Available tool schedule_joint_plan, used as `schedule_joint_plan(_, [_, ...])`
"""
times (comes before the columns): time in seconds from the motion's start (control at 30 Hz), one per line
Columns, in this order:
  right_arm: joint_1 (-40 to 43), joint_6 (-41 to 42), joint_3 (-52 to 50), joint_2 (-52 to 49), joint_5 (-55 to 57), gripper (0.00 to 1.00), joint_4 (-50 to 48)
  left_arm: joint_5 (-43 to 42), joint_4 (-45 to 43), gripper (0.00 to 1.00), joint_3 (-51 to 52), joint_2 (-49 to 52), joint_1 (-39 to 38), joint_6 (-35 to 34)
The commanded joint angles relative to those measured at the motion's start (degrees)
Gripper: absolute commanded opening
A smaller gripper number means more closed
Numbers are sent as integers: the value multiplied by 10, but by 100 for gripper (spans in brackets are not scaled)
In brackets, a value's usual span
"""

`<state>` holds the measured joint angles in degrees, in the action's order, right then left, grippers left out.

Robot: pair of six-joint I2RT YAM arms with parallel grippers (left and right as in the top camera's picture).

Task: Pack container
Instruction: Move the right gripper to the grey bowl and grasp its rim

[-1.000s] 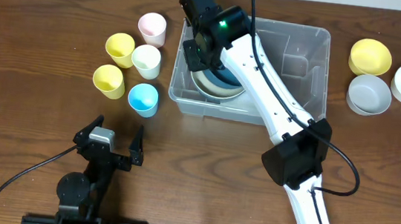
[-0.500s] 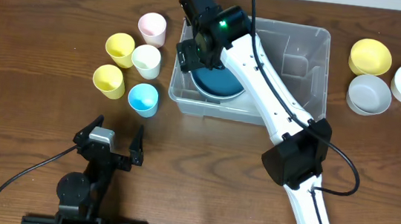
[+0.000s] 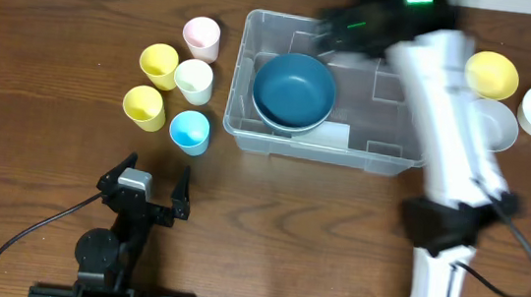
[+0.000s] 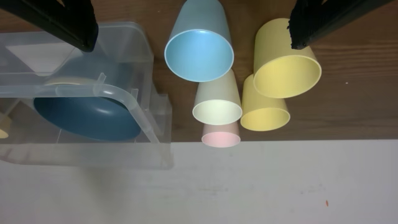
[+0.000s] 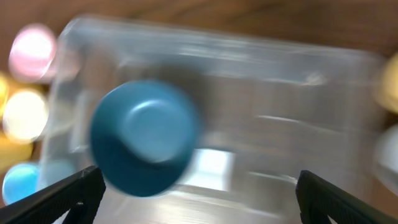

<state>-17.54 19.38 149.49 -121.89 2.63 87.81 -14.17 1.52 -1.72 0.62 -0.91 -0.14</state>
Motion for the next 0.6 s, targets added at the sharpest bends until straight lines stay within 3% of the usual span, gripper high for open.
schedule_joint_plan(0.0, [94,20,17,57,18,99,43,0,12,98,15,-4,2,3])
schedule_joint_plan(0.17, [222,-25,-22,57,-20,99,95,0,12,98,15,-4,2,3])
schedule_joint_plan(0.33, [311,56,-142,55,-43,99,76,0,12,98,15,-4,2,3])
schedule_joint_plan(0.57, [395,73,-308,55,-42,99,0,0,12,98,15,-4,2,3])
